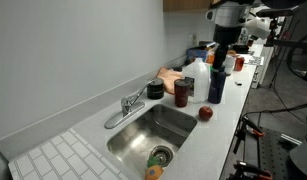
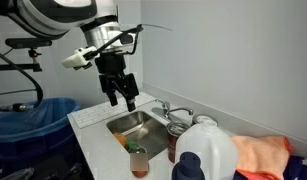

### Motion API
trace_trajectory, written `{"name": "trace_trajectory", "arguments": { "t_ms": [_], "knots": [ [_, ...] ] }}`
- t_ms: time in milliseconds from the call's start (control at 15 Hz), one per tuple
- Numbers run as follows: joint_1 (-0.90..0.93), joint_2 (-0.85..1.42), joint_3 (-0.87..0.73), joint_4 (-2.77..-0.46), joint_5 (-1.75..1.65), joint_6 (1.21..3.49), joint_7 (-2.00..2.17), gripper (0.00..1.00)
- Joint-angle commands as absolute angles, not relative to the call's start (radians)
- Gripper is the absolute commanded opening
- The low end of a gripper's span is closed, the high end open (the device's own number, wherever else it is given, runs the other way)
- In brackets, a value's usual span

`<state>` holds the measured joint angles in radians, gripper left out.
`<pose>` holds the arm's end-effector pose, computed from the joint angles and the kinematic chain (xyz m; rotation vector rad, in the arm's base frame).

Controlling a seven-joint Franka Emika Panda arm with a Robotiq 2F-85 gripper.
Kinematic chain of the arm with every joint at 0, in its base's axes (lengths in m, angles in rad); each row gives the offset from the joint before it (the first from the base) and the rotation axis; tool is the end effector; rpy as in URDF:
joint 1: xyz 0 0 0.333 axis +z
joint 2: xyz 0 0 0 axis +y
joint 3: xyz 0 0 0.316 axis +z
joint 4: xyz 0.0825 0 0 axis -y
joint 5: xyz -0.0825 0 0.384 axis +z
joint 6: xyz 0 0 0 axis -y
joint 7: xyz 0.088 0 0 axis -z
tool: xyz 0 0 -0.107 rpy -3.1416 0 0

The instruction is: Move the spout to the left

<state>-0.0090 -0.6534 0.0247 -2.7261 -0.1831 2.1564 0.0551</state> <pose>0.3468 -0.0023 0.4230 2.9689 0.0760 0.1313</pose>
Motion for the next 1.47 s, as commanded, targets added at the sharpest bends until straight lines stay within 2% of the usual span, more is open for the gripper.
{"name": "trace_trajectory", "arguments": {
  "t_ms": [0, 533, 1400],
  "knots": [
    [-0.015, -0.654, 0.031, -2.724, -0.178, 2.154, 0.051, 1.00],
    [-0.022, -0.514, 0.030, -2.588, -0.190, 2.228, 0.049, 1.00],
    [-0.002, 0.005, 0.029, -2.230, -0.197, 2.571, 0.036, 1.00]
  ]
}}
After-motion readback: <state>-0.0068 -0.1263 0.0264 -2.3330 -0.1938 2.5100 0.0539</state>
